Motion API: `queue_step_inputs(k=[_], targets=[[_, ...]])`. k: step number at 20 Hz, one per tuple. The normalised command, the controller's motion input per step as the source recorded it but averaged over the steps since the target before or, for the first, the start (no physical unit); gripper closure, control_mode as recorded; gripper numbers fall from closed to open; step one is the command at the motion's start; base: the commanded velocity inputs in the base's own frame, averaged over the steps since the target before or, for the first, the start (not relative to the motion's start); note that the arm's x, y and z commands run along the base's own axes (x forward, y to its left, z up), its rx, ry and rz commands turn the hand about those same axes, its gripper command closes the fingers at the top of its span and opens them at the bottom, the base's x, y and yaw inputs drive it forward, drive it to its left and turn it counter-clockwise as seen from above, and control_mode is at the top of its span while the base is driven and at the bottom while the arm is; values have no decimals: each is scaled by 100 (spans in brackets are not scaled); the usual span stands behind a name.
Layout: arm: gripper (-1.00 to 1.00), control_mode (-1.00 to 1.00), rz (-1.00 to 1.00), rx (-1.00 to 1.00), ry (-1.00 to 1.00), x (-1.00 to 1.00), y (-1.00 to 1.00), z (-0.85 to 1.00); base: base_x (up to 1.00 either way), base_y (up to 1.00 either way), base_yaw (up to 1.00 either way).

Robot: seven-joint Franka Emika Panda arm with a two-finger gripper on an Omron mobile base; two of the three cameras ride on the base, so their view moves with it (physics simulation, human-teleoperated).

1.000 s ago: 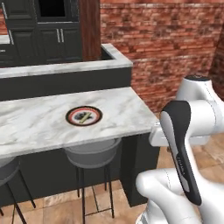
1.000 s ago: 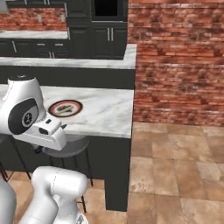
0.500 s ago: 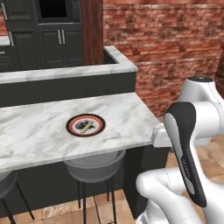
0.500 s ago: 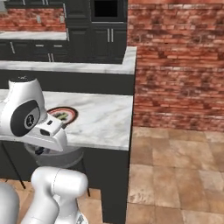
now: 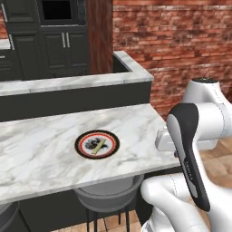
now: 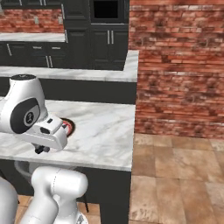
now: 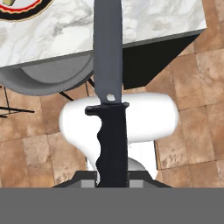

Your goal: Retrieve the butter from the fridge and place it on a plate on the dining table. Then retrieve the butter knife by the fridge and place it near the plate.

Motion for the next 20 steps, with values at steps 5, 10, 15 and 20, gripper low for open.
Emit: queue_step_inputs(k=[5, 10, 15, 20], targets=[[100, 100, 0, 0, 0, 0, 0, 0, 43, 1, 0], [100, -100, 0, 0, 0, 72, 0, -5, 14, 0, 0], [100, -100, 6, 0, 0, 100, 0, -7, 0, 0, 0], [100, -100, 5, 0, 0, 87, 0, -15, 0, 0, 0]])
